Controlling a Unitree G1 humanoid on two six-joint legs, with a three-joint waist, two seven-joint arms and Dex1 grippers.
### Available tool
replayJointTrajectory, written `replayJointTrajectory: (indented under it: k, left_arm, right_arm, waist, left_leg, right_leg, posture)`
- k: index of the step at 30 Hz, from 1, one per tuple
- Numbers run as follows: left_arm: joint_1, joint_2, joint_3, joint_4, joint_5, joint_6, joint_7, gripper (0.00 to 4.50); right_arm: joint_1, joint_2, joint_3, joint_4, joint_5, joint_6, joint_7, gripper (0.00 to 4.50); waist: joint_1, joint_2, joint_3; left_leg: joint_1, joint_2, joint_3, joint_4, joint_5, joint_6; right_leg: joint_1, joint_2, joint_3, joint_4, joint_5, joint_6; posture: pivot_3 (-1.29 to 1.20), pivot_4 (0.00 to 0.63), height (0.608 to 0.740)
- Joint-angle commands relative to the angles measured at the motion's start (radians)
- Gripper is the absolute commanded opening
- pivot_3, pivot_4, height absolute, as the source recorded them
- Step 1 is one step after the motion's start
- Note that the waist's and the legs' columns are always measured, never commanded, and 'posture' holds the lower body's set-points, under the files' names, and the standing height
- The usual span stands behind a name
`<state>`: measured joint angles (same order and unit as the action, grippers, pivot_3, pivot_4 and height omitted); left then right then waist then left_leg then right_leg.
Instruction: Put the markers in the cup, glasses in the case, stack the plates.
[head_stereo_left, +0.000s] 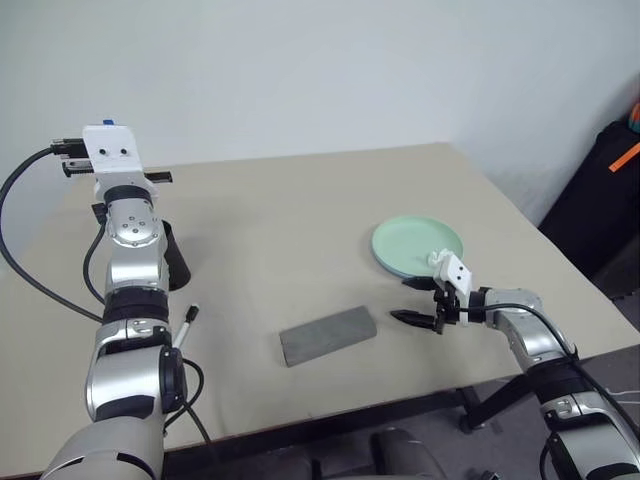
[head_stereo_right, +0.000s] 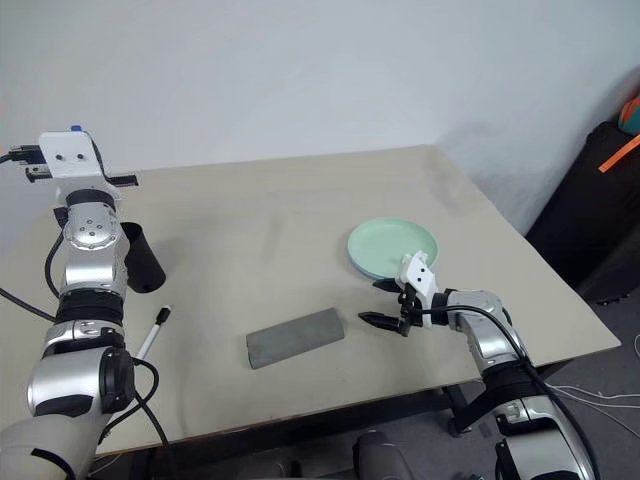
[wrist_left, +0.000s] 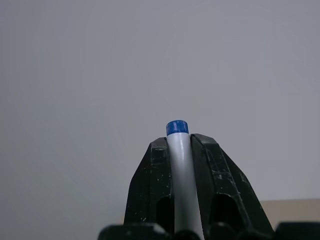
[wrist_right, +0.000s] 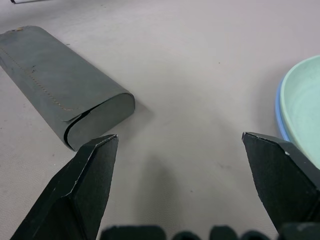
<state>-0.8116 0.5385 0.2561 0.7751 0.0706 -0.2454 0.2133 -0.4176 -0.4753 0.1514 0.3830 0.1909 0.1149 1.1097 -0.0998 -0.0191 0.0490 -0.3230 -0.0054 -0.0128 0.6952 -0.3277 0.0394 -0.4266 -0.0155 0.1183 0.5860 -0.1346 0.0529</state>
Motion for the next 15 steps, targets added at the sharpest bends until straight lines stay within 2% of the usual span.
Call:
replayJointTrajectory:
  k: [1,15]
  left_arm:
    - [0.009,0.028,0.004,-0.003,0.021,-0.042,0.038,0.17]
    - [0.064,0.061,0.009,0.059,0.014,-0.010,0.081,0.17]
  right_arm:
    - [-0.006,-0.006,-0.020,-0.039,0.013,-0.003,-0.003,4.31]
    - [0.003,-0.007,-0.039,-0.115,0.103,0.089,0.077,4.31]
  waist:
    - [0.000,0.000,0.000]
    - [0.001,0.000,0.000]
  left_leg:
    - [0.000,0.000,0.000,0.000,0.000,0.000]
    - [0.000,0.000,-0.001,0.000,0.000,0.000]
  right_leg:
    - [0.000,0.000,0.000,0.000,0.000,0.000]
    - [0.000,0.000,-0.002,0.001,0.000,0.000]
  posture:
    - [0.00,0.000,0.740]
    - [0.00,0.000,0.740]
